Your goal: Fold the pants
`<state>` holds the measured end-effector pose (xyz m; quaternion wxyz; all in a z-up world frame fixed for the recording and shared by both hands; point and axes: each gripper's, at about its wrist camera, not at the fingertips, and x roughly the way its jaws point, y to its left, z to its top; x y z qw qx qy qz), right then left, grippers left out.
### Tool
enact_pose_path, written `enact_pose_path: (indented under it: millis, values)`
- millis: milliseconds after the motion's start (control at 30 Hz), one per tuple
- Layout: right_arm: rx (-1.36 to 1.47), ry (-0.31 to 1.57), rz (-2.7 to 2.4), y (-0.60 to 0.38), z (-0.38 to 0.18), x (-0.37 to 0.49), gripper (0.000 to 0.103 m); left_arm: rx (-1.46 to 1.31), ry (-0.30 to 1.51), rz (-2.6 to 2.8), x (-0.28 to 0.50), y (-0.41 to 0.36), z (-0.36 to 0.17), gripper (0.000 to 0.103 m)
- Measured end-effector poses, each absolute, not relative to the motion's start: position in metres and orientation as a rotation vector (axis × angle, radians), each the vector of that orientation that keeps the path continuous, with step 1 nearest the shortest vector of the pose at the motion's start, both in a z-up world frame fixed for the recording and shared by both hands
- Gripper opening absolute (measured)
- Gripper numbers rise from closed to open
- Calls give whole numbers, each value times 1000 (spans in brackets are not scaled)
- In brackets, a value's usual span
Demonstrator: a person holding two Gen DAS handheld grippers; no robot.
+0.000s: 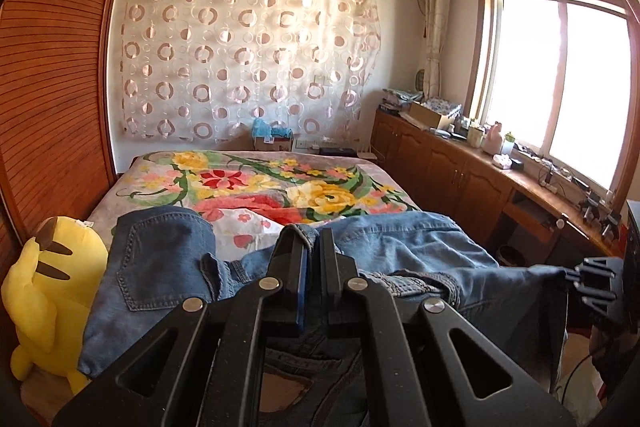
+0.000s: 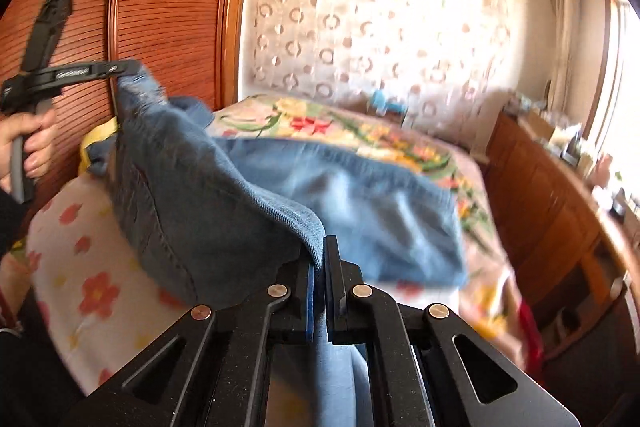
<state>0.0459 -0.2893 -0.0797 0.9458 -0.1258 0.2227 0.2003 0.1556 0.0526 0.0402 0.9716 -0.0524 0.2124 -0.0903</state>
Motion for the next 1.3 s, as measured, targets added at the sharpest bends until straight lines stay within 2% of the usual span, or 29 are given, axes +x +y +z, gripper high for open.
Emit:
enact_pose_path:
  millis: [333,667,967,1300]
  values:
    - [-344,361,403,-237,-60,108,3,-158,433,-138,181,88,39,6]
    - [-404,307,437,-207,-74,161,4,-193,449,-71,208,116,25,6]
    - [-458,377,446,-176,-118,245,4,-201,542,-32,245,130,-13,6]
    - [-463,461,458,-159,-128,307,4,-161,609,-22,263,129,-32,6]
